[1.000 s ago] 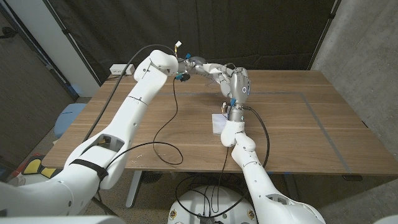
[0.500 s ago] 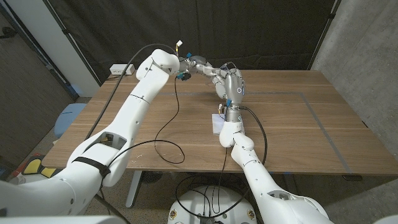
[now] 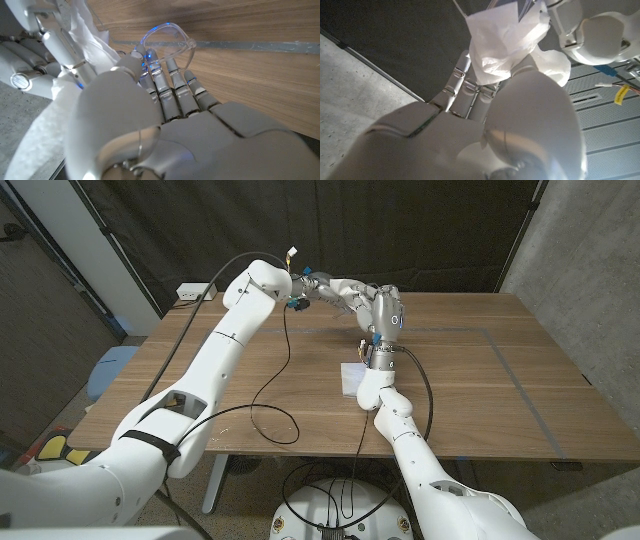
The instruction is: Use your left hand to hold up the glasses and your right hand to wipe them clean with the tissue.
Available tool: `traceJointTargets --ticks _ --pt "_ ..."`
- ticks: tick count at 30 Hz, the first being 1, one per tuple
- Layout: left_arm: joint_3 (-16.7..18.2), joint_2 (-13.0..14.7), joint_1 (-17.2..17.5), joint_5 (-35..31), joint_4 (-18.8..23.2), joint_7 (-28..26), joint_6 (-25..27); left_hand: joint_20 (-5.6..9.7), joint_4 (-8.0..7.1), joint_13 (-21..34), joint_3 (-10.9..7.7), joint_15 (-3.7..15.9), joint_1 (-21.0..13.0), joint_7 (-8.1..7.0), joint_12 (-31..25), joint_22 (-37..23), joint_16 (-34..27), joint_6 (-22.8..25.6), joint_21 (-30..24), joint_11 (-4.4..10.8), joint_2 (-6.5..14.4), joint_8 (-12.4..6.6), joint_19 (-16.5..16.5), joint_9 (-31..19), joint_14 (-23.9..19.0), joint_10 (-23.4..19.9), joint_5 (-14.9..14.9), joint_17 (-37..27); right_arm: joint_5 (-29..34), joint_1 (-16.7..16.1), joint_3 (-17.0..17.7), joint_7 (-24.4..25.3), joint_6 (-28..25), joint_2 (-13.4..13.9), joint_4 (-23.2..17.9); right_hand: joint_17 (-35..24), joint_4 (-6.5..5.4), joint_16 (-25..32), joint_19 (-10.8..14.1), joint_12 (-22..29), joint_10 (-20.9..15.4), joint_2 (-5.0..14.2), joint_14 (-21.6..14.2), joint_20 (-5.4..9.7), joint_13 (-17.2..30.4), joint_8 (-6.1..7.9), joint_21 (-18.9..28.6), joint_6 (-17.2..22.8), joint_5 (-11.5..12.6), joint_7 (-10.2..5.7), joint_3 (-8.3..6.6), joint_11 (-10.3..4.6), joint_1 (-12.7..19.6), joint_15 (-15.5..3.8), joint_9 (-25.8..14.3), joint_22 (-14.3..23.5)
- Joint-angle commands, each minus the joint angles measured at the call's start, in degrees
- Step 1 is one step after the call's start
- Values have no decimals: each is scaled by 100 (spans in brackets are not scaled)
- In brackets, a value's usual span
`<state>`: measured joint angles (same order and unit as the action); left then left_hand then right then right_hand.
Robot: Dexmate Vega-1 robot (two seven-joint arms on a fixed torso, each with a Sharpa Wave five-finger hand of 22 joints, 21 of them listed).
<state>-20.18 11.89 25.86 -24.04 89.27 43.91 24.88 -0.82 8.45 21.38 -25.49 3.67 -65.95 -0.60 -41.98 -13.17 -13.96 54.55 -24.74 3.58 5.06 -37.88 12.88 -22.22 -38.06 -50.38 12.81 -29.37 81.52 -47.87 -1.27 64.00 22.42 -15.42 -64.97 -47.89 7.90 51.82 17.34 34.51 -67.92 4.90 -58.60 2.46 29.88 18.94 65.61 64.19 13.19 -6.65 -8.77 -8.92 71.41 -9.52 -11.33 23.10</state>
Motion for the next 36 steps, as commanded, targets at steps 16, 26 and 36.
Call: traceJointTargets --ticks 16,26,36 --pt "-132 46 59 -539 217 -102 88 11 13 4 -57 645 5 337 -39 -26 18 409 -97 24 -18 20 -59 -39 -59 -1 22 -51 95 -120 1441 0 479 -794 -693 -21 4 -70 -31 -89 -84 11 -91 616 39 -75 185 60 -17 5 48 0 47 -374 -45 -90" --pt "-203 277 242 -1008 654 -218 91 12 10 3 -74 649 14 338 -53 -24 32 411 -121 21 -25 31 -65 -40 -62 -5 26 -44 -383 -527 758 0 -529 -280 -1189 -35 1 -89 -24 -96 -91 2 -115 614 93 -105 253 60 -18 2 61 -19 38 -373 -54 -156" --pt "-373 590 408 -1706 1131 -332 24 2 10 -5 -77 645 17 328 -54 -21 31 420 -145 4 -27 45 -78 -36 -50 11 25 -61 -2367 -1051 -1163 -921 -2779 1483 -2286 -36 -11 -127 -27 -116 -74 7 -149 598 153 -148 312 35 -14 4 72 -38 17 -373 -66 -251"
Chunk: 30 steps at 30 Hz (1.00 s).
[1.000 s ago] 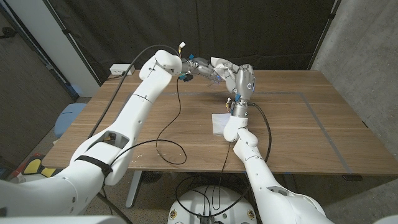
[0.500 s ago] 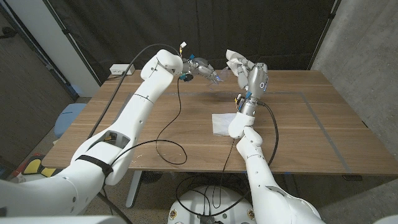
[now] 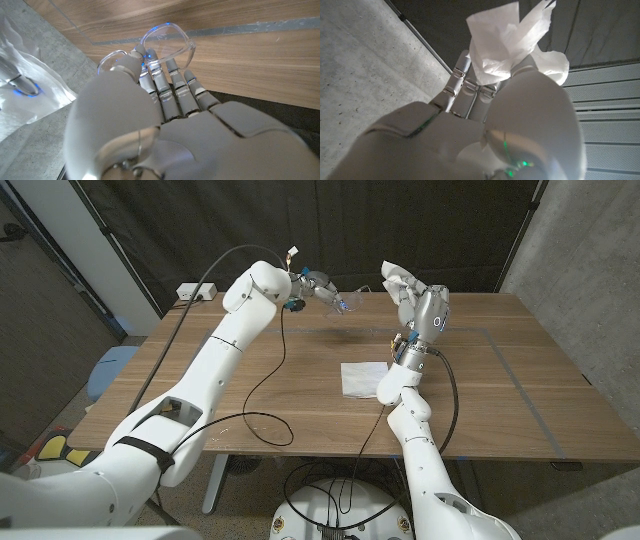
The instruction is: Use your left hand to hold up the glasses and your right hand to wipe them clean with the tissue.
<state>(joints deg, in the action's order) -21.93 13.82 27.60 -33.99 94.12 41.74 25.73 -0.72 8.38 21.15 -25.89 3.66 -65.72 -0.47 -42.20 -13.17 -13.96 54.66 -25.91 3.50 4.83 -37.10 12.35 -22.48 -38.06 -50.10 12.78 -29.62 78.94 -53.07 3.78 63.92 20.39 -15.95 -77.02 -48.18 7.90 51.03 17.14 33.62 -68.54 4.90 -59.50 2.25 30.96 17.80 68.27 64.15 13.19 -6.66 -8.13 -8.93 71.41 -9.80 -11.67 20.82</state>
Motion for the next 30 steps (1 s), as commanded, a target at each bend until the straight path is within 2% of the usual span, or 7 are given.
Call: traceJointTargets --ticks 1,5,9,15,23,30 --pt "-217 432 244 -780 689 -108 -78 -2 16 16 -38 646 -5 307 -31 -21 31 407 -30 29 -5 -31 -26 -9 -50 -11 27 -37 -2247 -558 -1791 -977 -2761 1660 -1184 10 -10 -69 -11 -33 -14 6 -43 620 43 -37 50 39 -13 6 9 -35 16 -346 -34 -34" --pt "-321 583 240 -1076 837 9 -137 -7 3 22 -39 648 11 303 -34 -19 36 402 -33 38 2 -28 -45 -14 -38 0 26 -41 -2703 -662 -2218 -1369 -3430 2153 -1641 3 -14 -82 -15 -53 -10 13 -58 615 51 -53 75 35 -11 8 12 -34 10 -347 -40 -79" --pt "-449 730 204 -1394 959 195 -207 3 -4 23 -41 664 27 284 -36 -18 41 389 -38 59 -6 -22 -58 -20 -45 8 24 -36 -3047 -740 -2567 -2119 -4149 2629 -2205 16 -14 -108 -20 -74 -2 18 -54 610 49 -66 92 28 -10 -5 13 -43 8 -347 -45 -113" --pt "-584 855 133 -1746 1018 577 -288 13 -12 28 -43 670 40 284 -29 -15 47 393 -36 69 1 -2 -105 2 -23 50 20 -45 -3431 -712 -2982 -2952 -4985 3216 -2772 45 -14 -153 -30 -104 14 28 -44 593 49 -85 115 15 -10 2 12 -29 10 -348 -53 -163" --pt "-675 945 134 -2200 1088 890 -369 15 -16 24 -48 657 41 251 -8 -11 52 353 -32 92 20 18 -164 -3 6 117 11 -62 -3770 -559 -3437 -3814 -5797 3901 -3314 86 -18 -210 -30 -139 22 52 -58 575 57 -115 152 -4 -16 12 9 -22 7 -350 -65 -247" --pt "-779 1033 164 -2642 1165 1122 -493 25 -7 14 -48 668 30 234 -2 -8 51 339 -39 112 21 43 -188 23 24 129 -1 -77 -3994 -306 -3809 -4394 -6311 4329 -3583 109 -19 -245 -33 -164 18 69 -87 565 69 -140 185 -20 -23 21 9 -8 6 -351 -75 -323"
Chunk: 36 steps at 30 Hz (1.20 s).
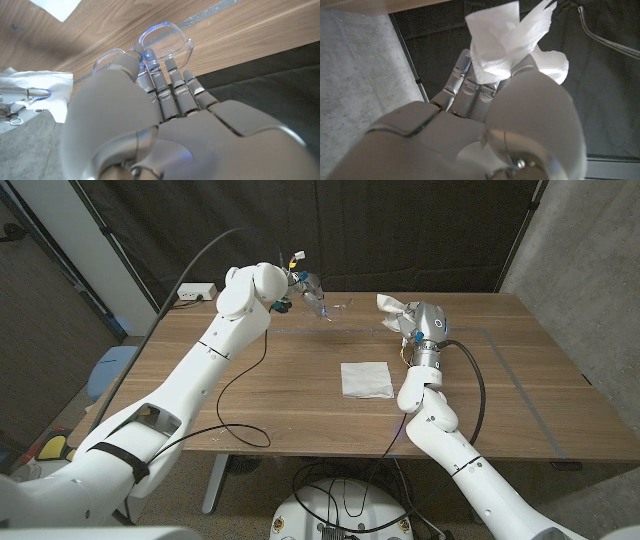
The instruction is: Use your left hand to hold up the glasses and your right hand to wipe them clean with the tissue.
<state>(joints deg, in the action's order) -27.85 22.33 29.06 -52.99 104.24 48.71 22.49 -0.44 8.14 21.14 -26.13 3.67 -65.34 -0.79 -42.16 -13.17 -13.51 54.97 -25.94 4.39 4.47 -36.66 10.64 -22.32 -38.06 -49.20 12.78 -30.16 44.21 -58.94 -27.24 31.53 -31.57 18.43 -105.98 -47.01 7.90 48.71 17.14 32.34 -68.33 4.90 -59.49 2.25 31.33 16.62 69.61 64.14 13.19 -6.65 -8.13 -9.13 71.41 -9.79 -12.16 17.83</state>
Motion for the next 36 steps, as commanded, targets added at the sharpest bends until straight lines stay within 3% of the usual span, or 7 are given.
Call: traceJointTargets --ticks 1,19,36 --pt "-209 191 22 -821 157 455 -185 -3 16 16 -22 670 -7 258 -7 -8 5 313 -37 19 57 -1 -17 10 25 41 -2 -24 -548 319 -757 -1227 -1176 945 -718 2 -19 -28 -35 -40 -10 70 -81 559 27 -22 58 -9 -25 18 9 23 7 -352 -28 -35" --pt "-316 196 458 -2095 192 512 -387 41 4 -27 -2 719 20 210 20 0 -7 357 -75 84 39 43 -32 101 27 43 -54 -48 -1133 1113 -1516 -2547 -2038 1829 -1146 38 -1 -104 -35 -97 -63 83 -134 549 36 -60 155 -1 -45 53 5 46 27 -353 -48 -213" --pt "-175 91 889 -2728 137 186 -481 42 -13 -54 16 772 44 95 61 10 -18 360 -114 203 35 109 -51 216 34 82 -115 -77 -1602 1797 -2094 -3330 -2353 2324 -1189 134 -26 -248 -201 -253 -7 143 -95 534 -33 -143 196 -141 -83 -10 -8 27 0 -356 -75 -398"
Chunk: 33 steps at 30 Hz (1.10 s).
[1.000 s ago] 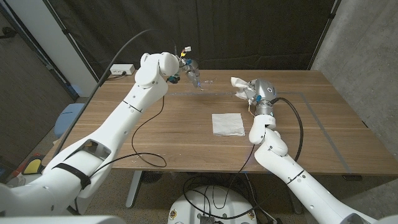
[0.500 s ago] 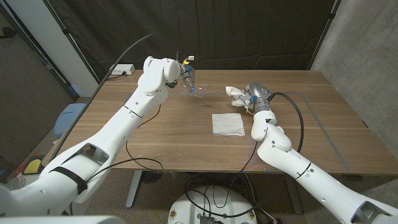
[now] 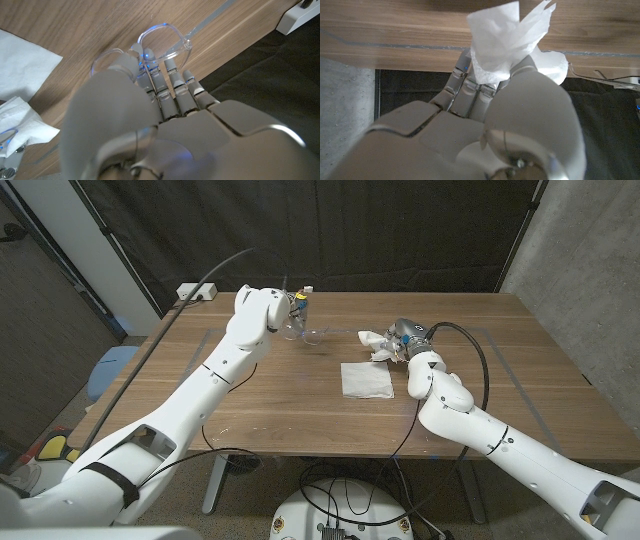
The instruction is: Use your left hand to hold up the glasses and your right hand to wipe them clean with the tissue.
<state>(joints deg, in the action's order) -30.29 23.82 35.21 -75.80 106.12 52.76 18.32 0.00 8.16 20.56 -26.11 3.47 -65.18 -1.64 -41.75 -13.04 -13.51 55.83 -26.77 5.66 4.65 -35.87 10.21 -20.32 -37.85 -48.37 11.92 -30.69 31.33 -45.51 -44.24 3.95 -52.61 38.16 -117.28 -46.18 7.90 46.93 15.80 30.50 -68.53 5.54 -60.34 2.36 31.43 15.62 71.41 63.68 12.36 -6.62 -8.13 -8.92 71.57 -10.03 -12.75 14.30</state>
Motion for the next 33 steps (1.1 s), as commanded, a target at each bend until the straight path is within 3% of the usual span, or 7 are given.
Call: traceJointTargets --ticks 1,6,9,10,18,24,33 --pt "75 -60 296 -467 -60 -246 -78 -6 -15 1 16 793 30 152 21 -2 -18 275 -31 76 16 34 -11 24 13 -6 -31 -25 -348 469 -405 -583 -243 366 -59 105 -31 -122 -85 -104 38 99 18 524 -66 -54 17 -122 -2 -13 -15 16 -18 -333 -20 -69" --pt "104 -81 366 -493 -115 -269 -169 -6 -59 -47 27 838 105 14 91 2 -10 282 -47 199 -2 66 -19 90 0 52 -63 -6 -441 578 -520 -637 -252 421 -54 278 -53 -274 -117 -193 52 181 44 474 -141 -84 29 -207 -22 -1 -50 16 -30 -335 -34 -150" --pt "103 -78 410 -551 -121 -294 -202 7 -69 -82 26 850 124 -34 133 6 -25 273 -60 264 -3 92 -14 134 -33 65 -78 0 -457 706 -646 -763 -330 448 -55 606 -81 -559 -170 -363 129 261 61 366 -284 -107 22 -289 -59 -37 -102 38 -73 -336 -44 -266" --pt "104 -78 428 -580 -123 -316 -205 8 -67 -86 26 847 124 -37 144 6 -26 263 -62 271 -5 100 -14 142 -34 79 -82 0 -483 730 -663 -788 -322 462 -57 828 -120 -776 -207 -489 219 306 82 309 -365 -120 4 -352 -93 -41 -139 126 -145 -331 -44 -329" --pt "38 -26 490 -885 -161 -306 -298 -27 -48 -157 17 841 97 -70 296 14 -27 118 -63 319 8 207 -78 243 42 246 -108 -19 -649 770 -688 -712 -349 483 -84 1467 -370 -1593 -266 -1007 663 297 419 127 -678 -235 -81 -766 -160 16 -193 273 -666 -278 -14 -412" --pt "-1 -30 451 -1025 -236 -100 -413 -88 -62 -252 18 761 126 -136 551 26 30 -318 -37 331 5 435 -221 370 256 564 -133 -11 -719 798 -726 -629 -421 487 -103 1799 -441 -2040 -322 -1283 950 249 668 65 -819 -311 -141 -1036 -148 -5 -229 324 -901 -256 24 -417" --pt "-33 -68 277 -1042 -419 470 -657 -177 -266 -540 158 627 568 -367 1304 74 164 -1447 26 326 -132 1043 -526 709 812 1335 -201 119 -815 779 -729 -415 -430 505 -138 2027 -523 -2401 -387 -1499 1220 215 973 18 -907 -386 -202 -1289 -148 37 -248 411 -1138 -201 78 -419"
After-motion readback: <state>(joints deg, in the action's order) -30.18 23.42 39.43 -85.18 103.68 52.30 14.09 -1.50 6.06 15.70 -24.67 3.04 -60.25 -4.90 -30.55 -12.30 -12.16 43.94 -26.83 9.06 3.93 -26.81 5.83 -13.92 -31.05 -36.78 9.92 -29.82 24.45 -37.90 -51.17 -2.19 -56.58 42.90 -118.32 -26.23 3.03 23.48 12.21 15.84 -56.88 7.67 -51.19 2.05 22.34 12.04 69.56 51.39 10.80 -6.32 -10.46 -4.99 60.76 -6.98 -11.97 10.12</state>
